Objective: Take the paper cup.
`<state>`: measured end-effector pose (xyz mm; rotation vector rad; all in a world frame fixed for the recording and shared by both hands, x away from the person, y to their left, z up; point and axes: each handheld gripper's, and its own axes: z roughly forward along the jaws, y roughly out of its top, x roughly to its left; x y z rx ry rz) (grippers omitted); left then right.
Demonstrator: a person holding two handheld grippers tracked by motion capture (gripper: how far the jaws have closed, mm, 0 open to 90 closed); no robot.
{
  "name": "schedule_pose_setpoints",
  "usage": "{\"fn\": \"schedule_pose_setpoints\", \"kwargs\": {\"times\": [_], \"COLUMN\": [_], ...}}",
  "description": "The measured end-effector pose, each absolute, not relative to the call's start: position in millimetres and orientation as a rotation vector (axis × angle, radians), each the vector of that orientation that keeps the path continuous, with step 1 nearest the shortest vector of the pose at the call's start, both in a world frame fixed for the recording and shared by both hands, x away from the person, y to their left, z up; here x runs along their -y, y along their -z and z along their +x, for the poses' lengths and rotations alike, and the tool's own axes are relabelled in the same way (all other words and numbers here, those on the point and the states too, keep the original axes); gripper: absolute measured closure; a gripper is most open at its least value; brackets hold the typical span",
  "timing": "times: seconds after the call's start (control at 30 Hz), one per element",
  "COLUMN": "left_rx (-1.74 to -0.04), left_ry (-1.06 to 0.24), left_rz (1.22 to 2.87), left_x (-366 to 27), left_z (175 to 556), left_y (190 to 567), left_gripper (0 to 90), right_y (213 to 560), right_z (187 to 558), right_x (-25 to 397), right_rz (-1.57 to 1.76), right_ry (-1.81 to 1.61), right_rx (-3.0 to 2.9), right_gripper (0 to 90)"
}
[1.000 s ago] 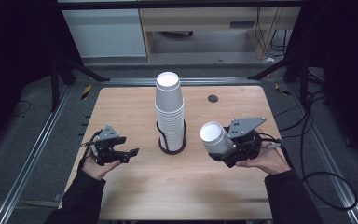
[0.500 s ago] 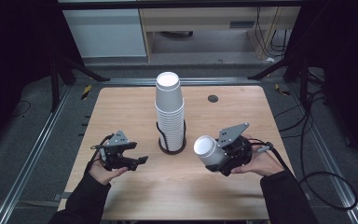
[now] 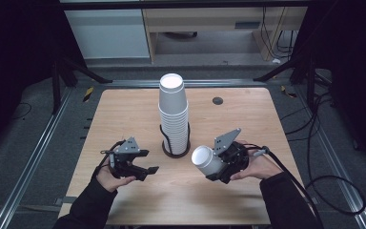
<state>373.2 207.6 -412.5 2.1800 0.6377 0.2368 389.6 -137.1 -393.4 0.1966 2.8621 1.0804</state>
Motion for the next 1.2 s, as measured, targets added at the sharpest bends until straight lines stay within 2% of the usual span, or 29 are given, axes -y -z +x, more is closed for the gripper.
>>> {"fn": "schedule_pose_setpoints", "kwargs": {"times": [0.63, 1.2], "left_rx": [-0.506, -0.449], "left_ry": [-0.166, -0.117], "left_rz": [2.178, 2.147], "left_x": [-180.5, -155.9], "left_z": [361.3, 362.7], "left_y": [397.2, 388.7], "left_gripper": [23.2, 18.1], "right_y": [397.7, 398.2], "right_z": [395.3, 391.4], "right_x": [104.4, 96.0], "right_rz": [0.072, 0.023], "right_ry": [-1.021, -1.046], "right_rx": [-2.921, -2.930], "right_gripper": [16.5, 16.5]}}
